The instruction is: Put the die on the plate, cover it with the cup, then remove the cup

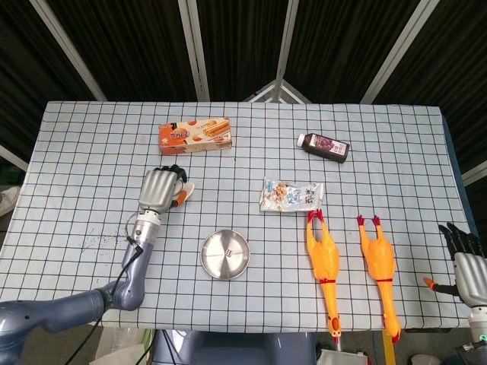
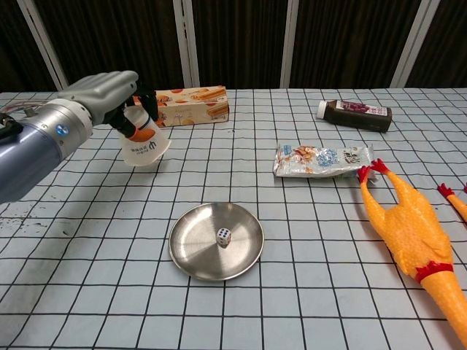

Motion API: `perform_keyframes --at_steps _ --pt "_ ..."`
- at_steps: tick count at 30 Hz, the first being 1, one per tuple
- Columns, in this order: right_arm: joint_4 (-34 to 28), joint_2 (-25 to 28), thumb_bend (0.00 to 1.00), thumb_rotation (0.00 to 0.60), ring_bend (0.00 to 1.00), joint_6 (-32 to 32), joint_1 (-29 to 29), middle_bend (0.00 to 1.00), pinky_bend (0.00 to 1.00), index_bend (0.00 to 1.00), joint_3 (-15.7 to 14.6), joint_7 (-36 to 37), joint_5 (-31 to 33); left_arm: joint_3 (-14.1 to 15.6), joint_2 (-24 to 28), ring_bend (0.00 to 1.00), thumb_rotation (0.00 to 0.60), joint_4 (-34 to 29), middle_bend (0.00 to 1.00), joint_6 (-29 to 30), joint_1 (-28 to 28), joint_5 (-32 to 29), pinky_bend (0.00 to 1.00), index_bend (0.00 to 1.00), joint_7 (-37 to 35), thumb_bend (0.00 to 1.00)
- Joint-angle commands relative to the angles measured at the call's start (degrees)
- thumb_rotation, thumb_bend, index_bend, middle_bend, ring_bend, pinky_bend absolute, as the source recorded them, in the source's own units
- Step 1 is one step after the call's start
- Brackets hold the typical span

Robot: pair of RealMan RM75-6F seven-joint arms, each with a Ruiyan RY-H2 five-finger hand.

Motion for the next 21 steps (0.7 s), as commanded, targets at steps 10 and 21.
perform_keyframes --at_steps 10,21 --pt "-0.3 0.7 0.09 0.6 0.07 1.0 -0.4 0.02 0.0 0.02 0.0 1.5 -0.9 -0.4 2.2 0.41 0.6 -19.5 0.39 0.1 -1.8 -5.6 0.45 0.48 10.1 0.49" --pt "-0.3 1.1 0.09 0.6 0.07 1.7 -0.7 0.02 0.0 0.03 0.0 2.7 -1.4 0.1 0.0 0.41 0.6 -28.8 0.39 3.8 -5.4 -12.0 0.43 0.48 22.0 0.49"
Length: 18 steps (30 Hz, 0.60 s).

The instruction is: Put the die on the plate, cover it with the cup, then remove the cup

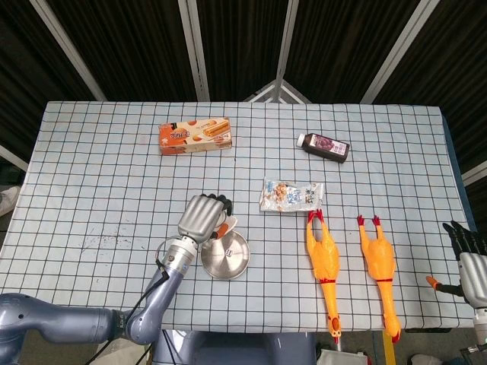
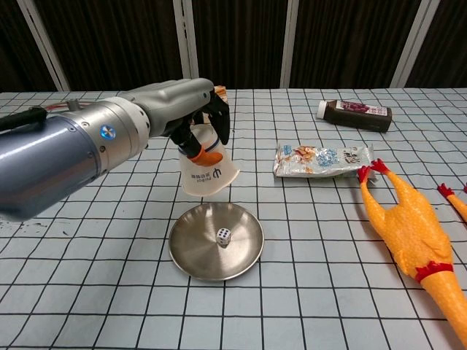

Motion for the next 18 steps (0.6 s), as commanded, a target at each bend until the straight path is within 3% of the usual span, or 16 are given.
perform_keyframes --at_steps 1,18 --pt "0.1 0.0 0.09 0.6 0.07 0.0 0.0 0.02 0.0 0.03 0.0 0.1 0.0 0.2 -1.2 0.41 0.6 -2.3 0.39 1.2 -1.5 -2.4 0.43 0.48 2.8 0.49" --pt "0.6 0.2 0.09 0.6 0.07 -0.6 0.0 0.02 0.0 0.02 0.2 0.8 0.8 1.5 -4.7 0.41 0.6 -2.0 0.39 0.4 -4.6 -10.1 0.43 0.48 6.0 0.49"
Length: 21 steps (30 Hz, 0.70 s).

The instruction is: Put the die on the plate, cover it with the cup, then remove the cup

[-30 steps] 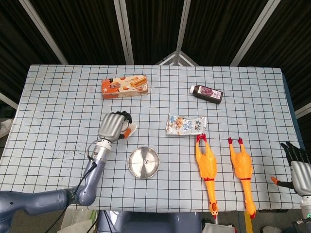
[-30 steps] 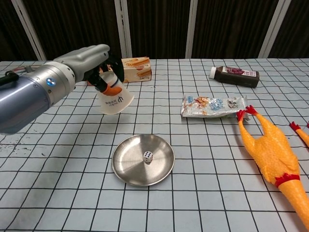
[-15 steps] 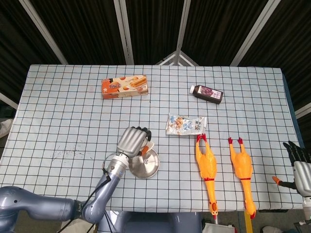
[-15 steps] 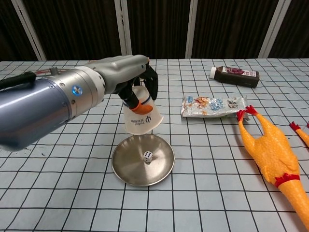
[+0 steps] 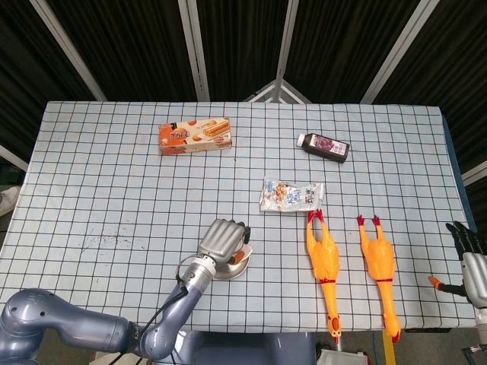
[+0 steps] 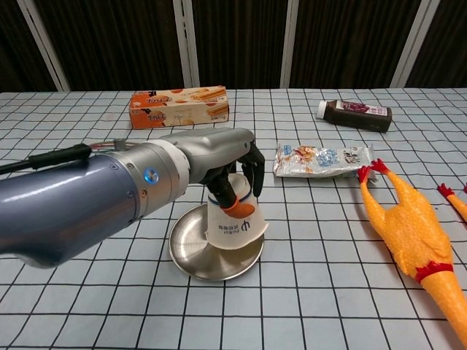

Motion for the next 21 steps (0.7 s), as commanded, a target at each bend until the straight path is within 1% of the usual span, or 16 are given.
perform_keyframes --at_steps 1,6,10,16,21 --pt "0.0 0.0 0.09 0.6 0.07 0.0 0.0 0.02 0.0 0.03 0.0 0.1 0.0 0.3 -0.1 0.41 0.6 0.3 0.39 0.9 -0.4 -0.3 0.43 0.48 0.8 0.49" --pt "-0.1 0.1 0.09 0.6 0.07 0.1 -0.1 0.02 0.0 0.03 -0.1 0.0 -0.2 0.5 0.0 0.41 0.6 0.2 0.39 1.8 -0.6 -0.9 0.43 0.49 1.3 0.49" --pt "-0.1 0.0 0.09 0.6 0.07 -0.2 0.0 0.02 0.0 0.03 -0.1 -0.1 -0.1 1.2 0.2 0.41 0.6 0.5 0.39 2.1 -0.8 -1.6 0.43 0.49 2.0 0.49" --pt "-0.5 0.4 0.09 0.6 0.07 -0.6 0.1 0.02 0.0 0.02 -0.4 1.0 -0.7 1.8 -0.4 0.41 0.6 1.8 0.39 1.2 -1.1 -2.7 0.43 0.49 1.6 0.49" --pt "-0.4 0.5 0.09 0.6 0.07 -0.2 0.0 0.02 0.0 0.03 -0.2 0.9 -0.5 2.3 -1.5 0.41 0.6 3.5 0.39 0.4 -1.8 -1.6 0.42 0.49 1.1 0.49"
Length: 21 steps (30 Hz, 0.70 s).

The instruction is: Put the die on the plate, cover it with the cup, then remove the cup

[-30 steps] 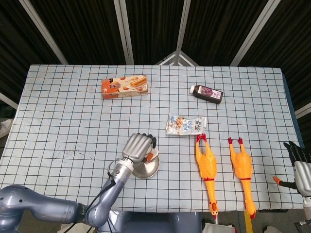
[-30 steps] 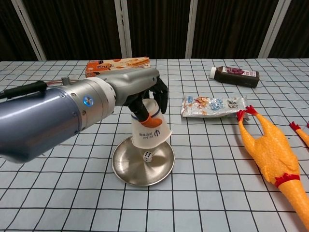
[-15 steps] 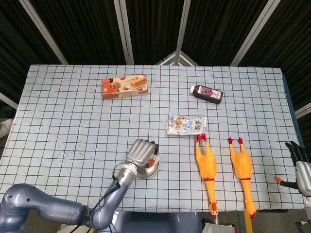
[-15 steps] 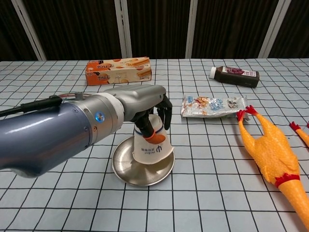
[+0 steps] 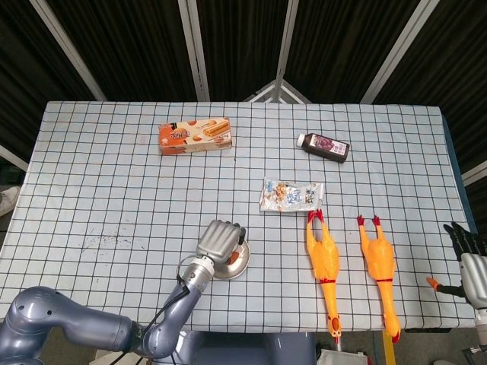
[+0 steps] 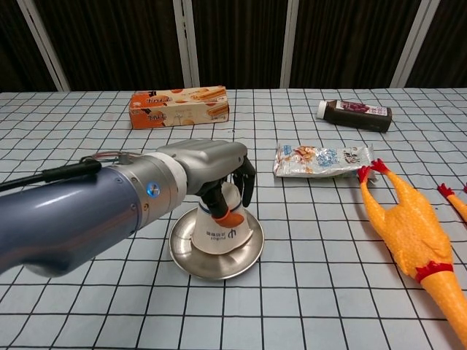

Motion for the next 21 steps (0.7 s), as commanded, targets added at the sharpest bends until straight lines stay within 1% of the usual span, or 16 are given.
perform_keyframes --at_steps 1,7,11,21 --pt "0.1 0.0 0.09 0.6 0.07 0.4 -0.1 0.02 0.0 0.03 0.1 -0.1 0.0 0.5 -0.7 0.41 0.6 1.2 0.39 -0.4 -0.4 1.1 0.42 0.49 -0.4 0.49" --pt "0.0 0.1 0.09 0.6 0.07 0.9 -0.3 0.02 0.0 0.02 0.1 0.1 -0.3 1.9 -1.5 0.4 0.6 3.8 0.39 -0.3 -0.8 4.2 0.41 0.49 -0.7 0.49" --pt "-0.1 0.3 0.09 0.6 0.07 1.2 -0.4 0.02 0.0 0.03 0.0 0.3 -0.6 2.9 -1.9 0.4 0.6 5.3 0.39 0.3 -1.3 5.2 0.41 0.49 0.9 0.49" --pt "-0.2 0.4 0.09 0.6 0.07 1.3 -0.5 0.02 0.0 0.03 0.0 0.4 -0.8 3.7 -2.3 0.4 0.6 5.3 0.39 -0.4 -1.7 4.2 0.4 0.49 2.2 0.49"
